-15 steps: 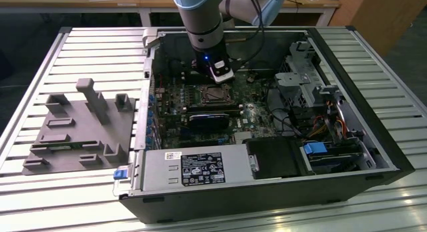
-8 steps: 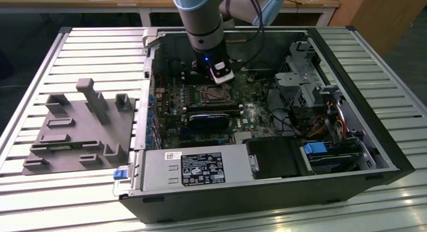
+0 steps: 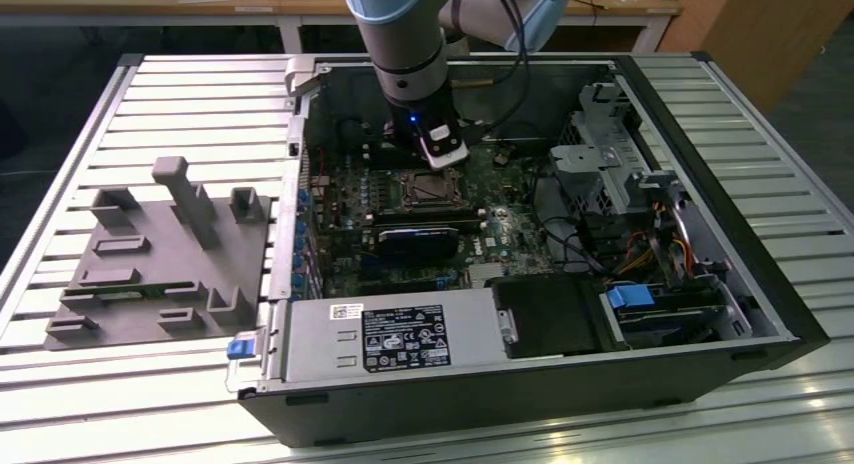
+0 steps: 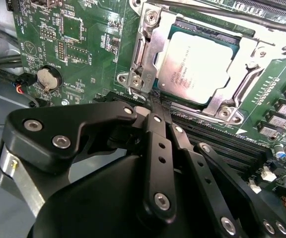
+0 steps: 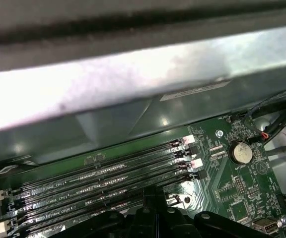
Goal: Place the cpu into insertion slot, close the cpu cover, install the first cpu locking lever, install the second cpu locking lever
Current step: 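Install the first cpu locking lever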
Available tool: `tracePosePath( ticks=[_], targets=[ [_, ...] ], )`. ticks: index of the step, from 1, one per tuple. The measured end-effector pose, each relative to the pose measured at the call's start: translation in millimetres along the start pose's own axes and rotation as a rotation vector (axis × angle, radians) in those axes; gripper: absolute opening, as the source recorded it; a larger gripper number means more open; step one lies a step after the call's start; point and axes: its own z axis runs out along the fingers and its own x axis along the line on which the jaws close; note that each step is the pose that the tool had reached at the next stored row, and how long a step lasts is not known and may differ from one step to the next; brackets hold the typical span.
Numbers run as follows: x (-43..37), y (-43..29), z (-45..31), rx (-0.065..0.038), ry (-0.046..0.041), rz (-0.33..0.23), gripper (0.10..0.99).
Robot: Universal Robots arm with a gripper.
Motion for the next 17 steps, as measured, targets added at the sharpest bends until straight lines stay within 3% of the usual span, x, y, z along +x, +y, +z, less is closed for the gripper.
tracePosePath(
  ticks=[6, 17],
  targets=[
    [0.0, 0.0, 0.0, -0.010, 0.0028, 0.003, 0.106],
    [-0.6, 0.7, -2.9, -0.012, 0.0029, 0.003, 0.106]
  ],
)
